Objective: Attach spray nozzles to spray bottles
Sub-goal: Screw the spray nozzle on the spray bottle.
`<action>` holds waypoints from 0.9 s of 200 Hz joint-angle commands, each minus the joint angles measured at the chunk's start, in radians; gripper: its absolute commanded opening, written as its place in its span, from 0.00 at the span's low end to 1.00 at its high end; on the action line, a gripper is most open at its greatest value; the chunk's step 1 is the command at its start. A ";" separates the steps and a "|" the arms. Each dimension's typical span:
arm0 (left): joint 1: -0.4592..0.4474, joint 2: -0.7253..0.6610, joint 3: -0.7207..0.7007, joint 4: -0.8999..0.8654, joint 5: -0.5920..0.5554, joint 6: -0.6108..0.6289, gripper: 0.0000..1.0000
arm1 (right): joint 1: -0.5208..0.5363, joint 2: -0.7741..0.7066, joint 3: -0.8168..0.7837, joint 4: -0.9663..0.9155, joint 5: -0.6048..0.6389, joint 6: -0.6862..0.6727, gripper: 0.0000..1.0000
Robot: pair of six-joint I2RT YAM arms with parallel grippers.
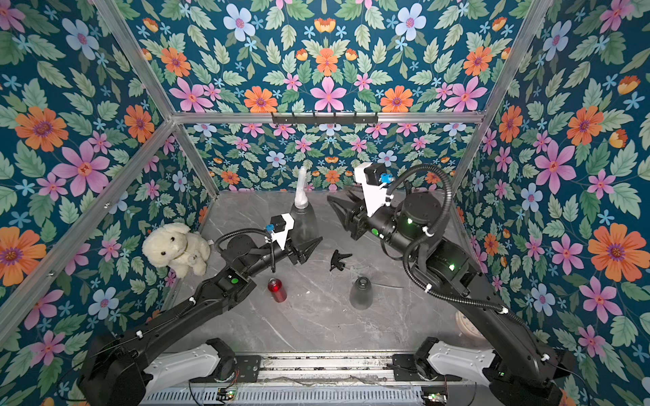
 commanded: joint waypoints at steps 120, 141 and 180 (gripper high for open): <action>0.021 0.070 0.034 0.137 0.486 -0.148 0.00 | -0.185 0.439 0.466 -0.334 -0.614 -0.044 0.47; 0.021 0.063 0.030 0.106 0.406 -0.125 0.00 | -0.150 0.399 0.406 -0.312 -0.570 -0.062 0.47; 0.026 0.053 0.032 0.057 0.281 -0.092 0.00 | -0.125 0.244 0.187 -0.188 -0.455 -0.020 0.47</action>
